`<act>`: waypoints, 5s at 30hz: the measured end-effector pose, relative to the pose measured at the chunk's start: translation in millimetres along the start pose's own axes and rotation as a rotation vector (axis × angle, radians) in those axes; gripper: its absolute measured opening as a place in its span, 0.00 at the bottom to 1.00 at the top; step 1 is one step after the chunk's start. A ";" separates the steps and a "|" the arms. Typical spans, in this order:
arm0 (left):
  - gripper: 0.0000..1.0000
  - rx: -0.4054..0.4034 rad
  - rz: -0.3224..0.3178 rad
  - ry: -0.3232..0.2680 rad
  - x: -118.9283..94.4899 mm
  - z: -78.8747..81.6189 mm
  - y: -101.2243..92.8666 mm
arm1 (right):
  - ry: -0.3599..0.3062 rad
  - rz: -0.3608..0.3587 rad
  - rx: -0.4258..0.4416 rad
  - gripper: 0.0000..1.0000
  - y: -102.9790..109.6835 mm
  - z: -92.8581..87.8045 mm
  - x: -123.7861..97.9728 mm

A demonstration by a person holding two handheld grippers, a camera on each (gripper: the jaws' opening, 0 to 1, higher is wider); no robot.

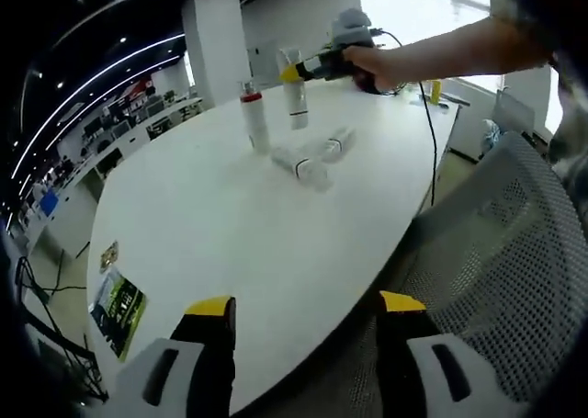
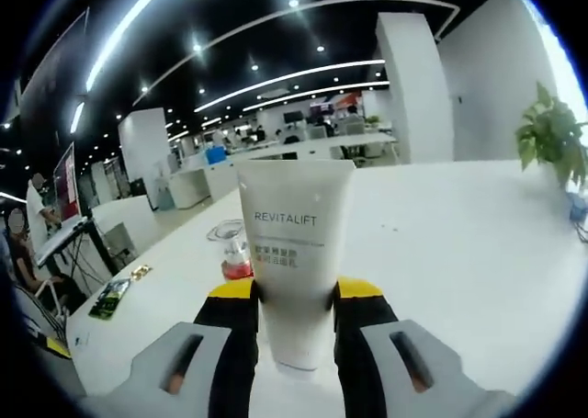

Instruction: Arrange the skincare products in the storage area until every visible bottle or jar stands upright without overlapping.

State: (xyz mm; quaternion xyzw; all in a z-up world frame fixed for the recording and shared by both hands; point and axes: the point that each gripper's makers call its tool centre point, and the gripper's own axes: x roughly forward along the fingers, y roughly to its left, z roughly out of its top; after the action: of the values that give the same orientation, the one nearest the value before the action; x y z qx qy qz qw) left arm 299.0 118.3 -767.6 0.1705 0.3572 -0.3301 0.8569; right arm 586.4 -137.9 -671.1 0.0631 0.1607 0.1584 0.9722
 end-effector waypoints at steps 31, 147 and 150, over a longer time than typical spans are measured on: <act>0.54 0.008 -0.021 0.073 0.6 -24.6 -8.7 | -0.007 -0.038 -0.107 0.29 -7.6 -11.5 51.3; 0.42 0.162 0.078 0.088 -4.9 -10.7 14.6 | 0.228 0.122 -0.086 0.46 75.9 -118.6 -112.4; 0.42 0.168 0.082 0.095 -4.4 -12.3 16.0 | 0.248 0.119 -0.177 0.49 62.8 -119.5 -106.1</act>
State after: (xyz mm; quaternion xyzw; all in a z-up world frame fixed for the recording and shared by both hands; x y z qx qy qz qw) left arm 301.6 138.4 -771.9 0.2716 0.3612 -0.3152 0.8345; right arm 433.3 -105.0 -741.5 -0.0336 0.2610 0.2358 0.9355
